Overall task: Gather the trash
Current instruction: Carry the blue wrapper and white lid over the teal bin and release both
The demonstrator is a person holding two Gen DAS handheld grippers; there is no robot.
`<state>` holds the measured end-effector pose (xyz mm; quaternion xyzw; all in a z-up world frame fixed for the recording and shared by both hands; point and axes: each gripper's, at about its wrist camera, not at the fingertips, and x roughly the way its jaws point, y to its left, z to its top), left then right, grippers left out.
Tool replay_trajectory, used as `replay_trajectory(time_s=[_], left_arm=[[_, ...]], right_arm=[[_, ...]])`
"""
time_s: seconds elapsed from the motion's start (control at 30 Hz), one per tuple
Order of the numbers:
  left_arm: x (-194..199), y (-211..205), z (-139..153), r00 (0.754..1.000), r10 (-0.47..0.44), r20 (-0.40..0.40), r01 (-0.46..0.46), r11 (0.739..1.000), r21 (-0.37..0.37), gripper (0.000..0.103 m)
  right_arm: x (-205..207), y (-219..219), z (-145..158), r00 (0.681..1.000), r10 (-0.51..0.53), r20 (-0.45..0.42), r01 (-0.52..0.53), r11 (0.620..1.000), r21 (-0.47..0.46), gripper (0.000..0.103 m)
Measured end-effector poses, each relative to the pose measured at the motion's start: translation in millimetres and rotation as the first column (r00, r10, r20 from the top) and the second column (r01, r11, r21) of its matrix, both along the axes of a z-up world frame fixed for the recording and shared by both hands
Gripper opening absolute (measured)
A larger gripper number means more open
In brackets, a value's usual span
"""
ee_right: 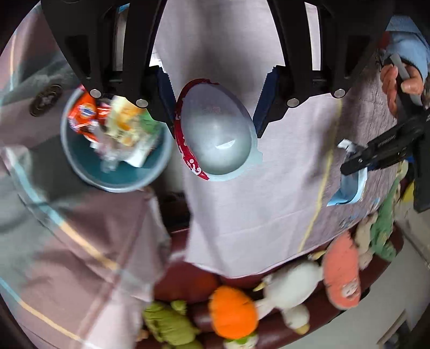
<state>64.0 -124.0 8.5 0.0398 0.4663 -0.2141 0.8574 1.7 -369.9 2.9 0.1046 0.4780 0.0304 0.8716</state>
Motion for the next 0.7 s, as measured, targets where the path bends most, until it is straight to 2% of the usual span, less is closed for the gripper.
replay_trajectory(time_s=[0.13,0.33,0.47,0.7], left_arm=[[-9.3,-53.2,0.7,0.996,-0.083,-0.007,0.084,0.996,0.007,0.029],[-21.0,-140.3,-10.5,0.975,-0.22,-0.031,0.221,0.975,0.023,0.029],[-24.3,-178.6,-24.5,0.96,-0.273,-0.062,0.276,0.961,0.034,0.029],[-26.4,-217.8,-41.3,0.939,-0.332,-0.095,0.337,0.94,0.047,0.029]], right_arm=[[-16.2,-51.9,2.6,0.998,-0.062,0.022,0.061,0.998,0.011,0.052],[-34.4,-116.2,-1.9,0.988,-0.149,0.034,0.148,0.988,0.033,0.052],[-40.4,-137.4,-9.8,0.985,-0.17,0.026,0.168,0.984,0.052,0.052],[-39.5,-162.0,-20.1,0.982,-0.187,0.023,0.185,0.98,0.076,0.052]])
